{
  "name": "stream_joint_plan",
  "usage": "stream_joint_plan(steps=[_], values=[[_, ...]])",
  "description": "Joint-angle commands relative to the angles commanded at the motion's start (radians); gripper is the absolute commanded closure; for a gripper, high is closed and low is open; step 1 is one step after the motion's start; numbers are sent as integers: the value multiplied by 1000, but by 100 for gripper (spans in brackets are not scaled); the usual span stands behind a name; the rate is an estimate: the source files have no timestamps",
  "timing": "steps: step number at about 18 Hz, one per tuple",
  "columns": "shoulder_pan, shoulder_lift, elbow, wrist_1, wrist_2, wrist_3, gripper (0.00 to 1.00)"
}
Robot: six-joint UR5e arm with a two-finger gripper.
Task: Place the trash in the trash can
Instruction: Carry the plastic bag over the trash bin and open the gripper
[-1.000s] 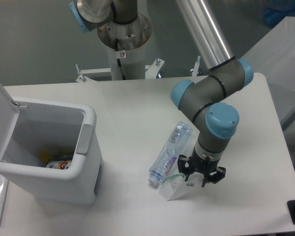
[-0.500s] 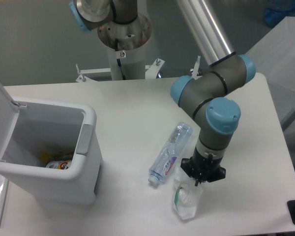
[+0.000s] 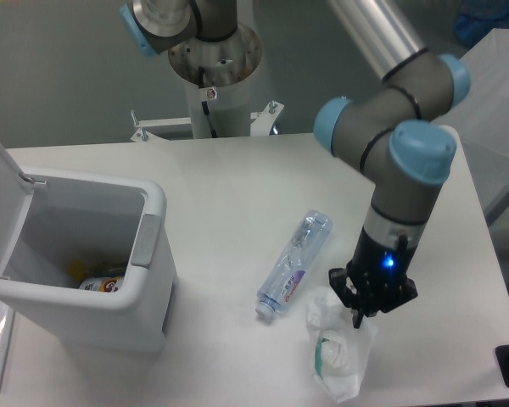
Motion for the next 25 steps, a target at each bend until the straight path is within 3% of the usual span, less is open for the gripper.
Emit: stream_joint_plan(steps=[8,16,20,21,22,24,25], values=[[-60,166,-11,-138,-122,-34,100],[-196,281,-26,-169,-120,-100,100],[-258,322,-80,-184,-109,-92,100],[-262,334,-100,-178,-109,-86,89],[-262,336,-109,-177,-111,-83,65],[-270,336,-115,-175,-109,-60,8],[-272,336,-123,-175,-109,-52,2]])
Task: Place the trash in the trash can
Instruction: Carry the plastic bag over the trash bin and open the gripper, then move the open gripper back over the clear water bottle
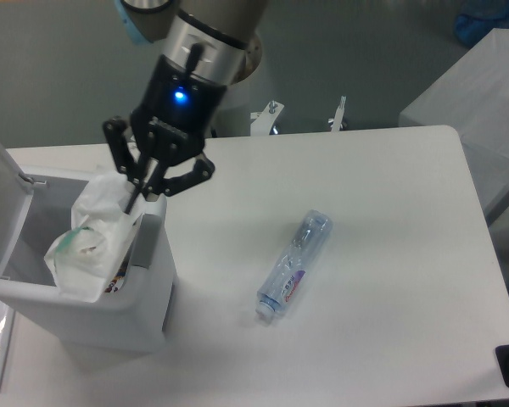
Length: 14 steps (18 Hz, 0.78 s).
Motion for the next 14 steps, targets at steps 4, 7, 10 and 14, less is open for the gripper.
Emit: stream_joint_plan(steps=[4,7,10,14], values=[[0,-2,1,5,3,0,0],[29,-14,15,6,3,5,0],[118,-89,21,61,0,31,0],[204,-219,60,106,2,40,0]])
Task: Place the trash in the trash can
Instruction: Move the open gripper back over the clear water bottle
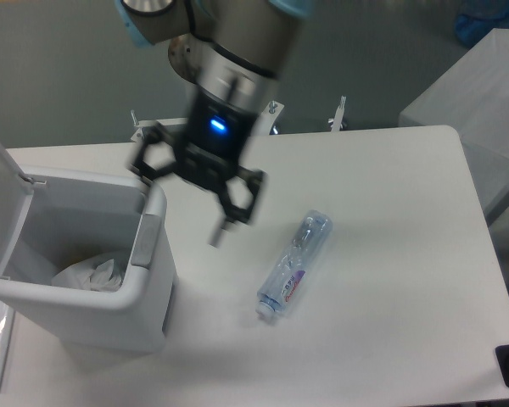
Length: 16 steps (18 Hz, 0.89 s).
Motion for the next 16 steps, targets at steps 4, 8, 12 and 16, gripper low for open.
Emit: stream_joint_plan(steps=[4,8,12,16], values=[[49,-103,28,2,3,61,0],[54,-161,0,-11,124,130,0],[23,-198,-52,-17,262,205,0],[-7,-201,-90,-40,328,236,0]])
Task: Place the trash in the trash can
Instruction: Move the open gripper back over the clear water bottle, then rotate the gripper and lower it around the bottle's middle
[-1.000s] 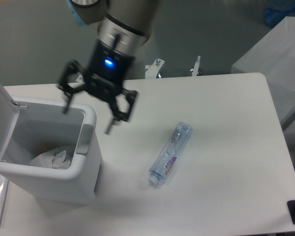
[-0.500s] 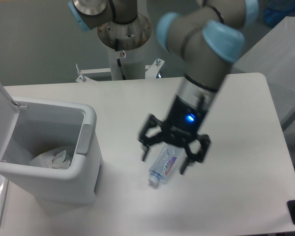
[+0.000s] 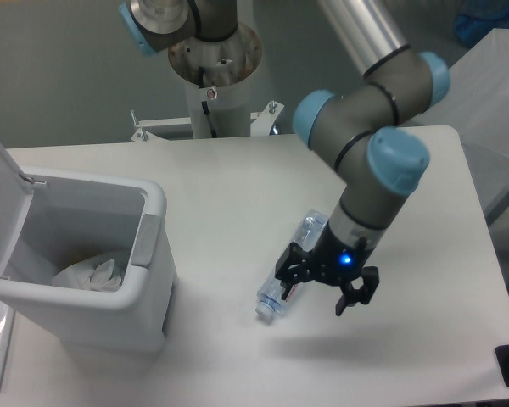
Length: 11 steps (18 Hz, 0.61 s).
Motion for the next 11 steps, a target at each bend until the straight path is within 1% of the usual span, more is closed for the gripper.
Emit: stream_joint_plan(steps=[4,6,8,11], values=[[-34,-28,11,-32,81,9,1],[-66,-44,27,-52,136,9,1],[-100,-66,66,-93,181,9,1],[-115,-113,149,-182,206,6,1]])
